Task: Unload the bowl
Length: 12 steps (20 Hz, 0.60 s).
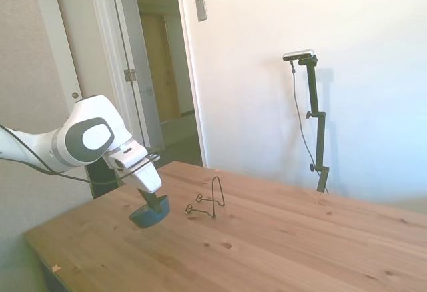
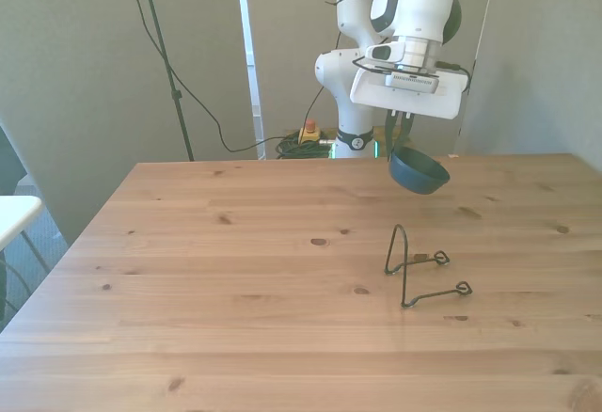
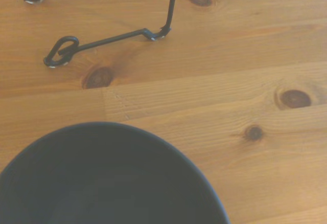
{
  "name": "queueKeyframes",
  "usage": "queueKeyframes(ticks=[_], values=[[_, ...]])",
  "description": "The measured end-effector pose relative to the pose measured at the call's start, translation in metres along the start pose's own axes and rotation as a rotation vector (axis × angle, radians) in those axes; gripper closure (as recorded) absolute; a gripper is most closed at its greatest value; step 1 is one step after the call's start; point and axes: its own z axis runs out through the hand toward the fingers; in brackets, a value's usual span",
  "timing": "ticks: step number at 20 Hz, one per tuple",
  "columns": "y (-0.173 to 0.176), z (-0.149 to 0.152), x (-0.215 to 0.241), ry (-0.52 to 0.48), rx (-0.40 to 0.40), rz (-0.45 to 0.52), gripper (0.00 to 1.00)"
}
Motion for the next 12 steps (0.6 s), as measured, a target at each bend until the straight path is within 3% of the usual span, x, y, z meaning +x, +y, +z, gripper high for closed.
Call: queueKeyframes(ticks=[12], values=[[0.028,0.045,0.019,-0.148,0.081,0.026,1.0]])
